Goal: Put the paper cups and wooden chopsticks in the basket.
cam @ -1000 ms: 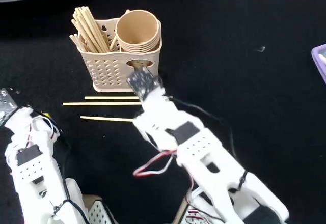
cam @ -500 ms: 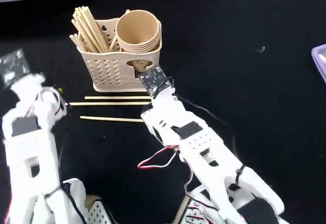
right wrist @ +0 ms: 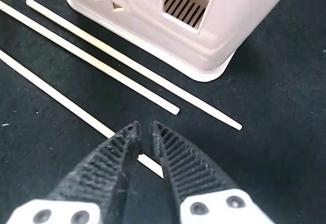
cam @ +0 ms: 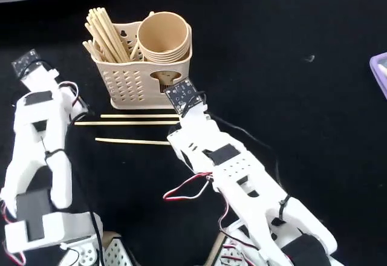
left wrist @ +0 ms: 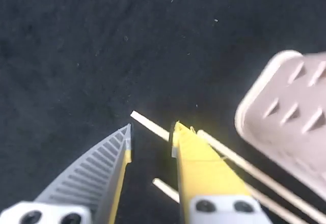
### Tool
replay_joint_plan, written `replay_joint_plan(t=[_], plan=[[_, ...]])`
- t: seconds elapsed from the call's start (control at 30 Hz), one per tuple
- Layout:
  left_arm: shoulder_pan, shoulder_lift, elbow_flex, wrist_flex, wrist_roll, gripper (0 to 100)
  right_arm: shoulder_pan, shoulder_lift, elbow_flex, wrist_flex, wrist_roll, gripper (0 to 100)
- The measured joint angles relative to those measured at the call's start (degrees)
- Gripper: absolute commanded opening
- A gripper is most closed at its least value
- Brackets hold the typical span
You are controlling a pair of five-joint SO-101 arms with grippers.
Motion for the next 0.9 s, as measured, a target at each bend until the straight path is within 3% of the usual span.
replay_joint_plan(t=[0.1,0.23,0.9], plan=[[1.8,1.1,-0.6,0.0,2.7,14,0.0,0.0,0.0,0.0,0.0,4.7],[4.7,3.1,-0.6,0.0,1.2,14,0.0,0.0,0.0,0.0,0.0,4.7],[4.8,8.8,-5.0,-0.1,7.6,14,0.0,0.0,0.0,0.0,0.0,4.7]])
